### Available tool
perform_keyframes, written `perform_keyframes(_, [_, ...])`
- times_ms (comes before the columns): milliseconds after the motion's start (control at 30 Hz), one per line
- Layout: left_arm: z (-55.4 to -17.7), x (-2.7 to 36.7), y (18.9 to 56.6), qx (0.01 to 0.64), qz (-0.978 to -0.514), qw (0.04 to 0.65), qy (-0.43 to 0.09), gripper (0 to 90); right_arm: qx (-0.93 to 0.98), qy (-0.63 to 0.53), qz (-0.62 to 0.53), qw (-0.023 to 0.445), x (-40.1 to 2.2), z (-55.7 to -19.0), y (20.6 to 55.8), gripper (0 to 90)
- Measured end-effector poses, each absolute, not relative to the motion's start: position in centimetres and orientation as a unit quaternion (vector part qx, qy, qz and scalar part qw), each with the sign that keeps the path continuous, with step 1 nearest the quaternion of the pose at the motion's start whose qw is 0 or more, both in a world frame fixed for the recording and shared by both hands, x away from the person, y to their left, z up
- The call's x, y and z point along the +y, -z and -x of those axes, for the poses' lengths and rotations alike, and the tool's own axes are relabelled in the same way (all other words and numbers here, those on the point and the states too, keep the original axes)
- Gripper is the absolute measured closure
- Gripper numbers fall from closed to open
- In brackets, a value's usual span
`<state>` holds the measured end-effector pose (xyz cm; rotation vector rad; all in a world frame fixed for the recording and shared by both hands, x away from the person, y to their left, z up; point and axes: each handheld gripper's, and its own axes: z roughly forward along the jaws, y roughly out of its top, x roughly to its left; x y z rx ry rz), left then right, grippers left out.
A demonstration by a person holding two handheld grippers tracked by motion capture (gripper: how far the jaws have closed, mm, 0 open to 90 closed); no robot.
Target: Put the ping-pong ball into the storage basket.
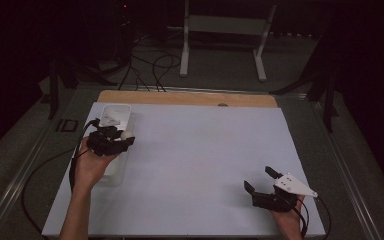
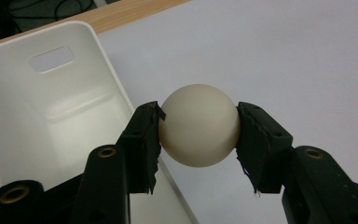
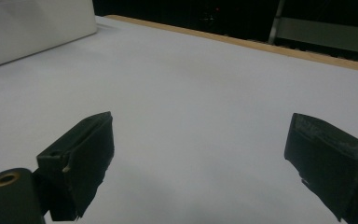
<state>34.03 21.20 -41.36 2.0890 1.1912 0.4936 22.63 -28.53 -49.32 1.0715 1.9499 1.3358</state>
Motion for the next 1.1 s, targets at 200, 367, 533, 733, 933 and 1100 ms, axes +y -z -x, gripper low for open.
perform_keyframes(200, [-34.0,21.6,41.4,0.461,-0.798,0.339,-0.19,51.5,0.724,-0.496,-0.397,0.269,-28.5,-22.6,49.3,7.8])
perform_keyframes(367, [-33.9,21.8,41.3,0.464,-0.797,0.337,-0.191,51.5,0.724,-0.495,-0.397,0.269,-28.6,-22.6,49.4,7.8])
perform_keyframes(533, [-33.8,22.3,41.2,0.466,-0.794,0.337,-0.195,51.5,0.724,-0.495,-0.398,0.269,-28.6,-22.6,49.3,7.8])
perform_keyframes(733, [-33.7,22.8,41.1,0.47,-0.793,0.333,-0.198,51.5,0.723,-0.495,-0.399,0.269,-28.5,-22.6,49.3,7.8])
perform_keyframes(933, [-33.7,23.0,41.2,0.472,-0.793,0.331,-0.198,51.4,0.724,-0.495,-0.398,0.269,-28.5,-22.6,49.4,7.8])
perform_keyframes(1100, [-33.7,23.1,41.2,0.472,-0.792,0.331,-0.199,51.5,0.724,-0.494,-0.399,0.268,-28.5,-22.6,49.4,7.8])
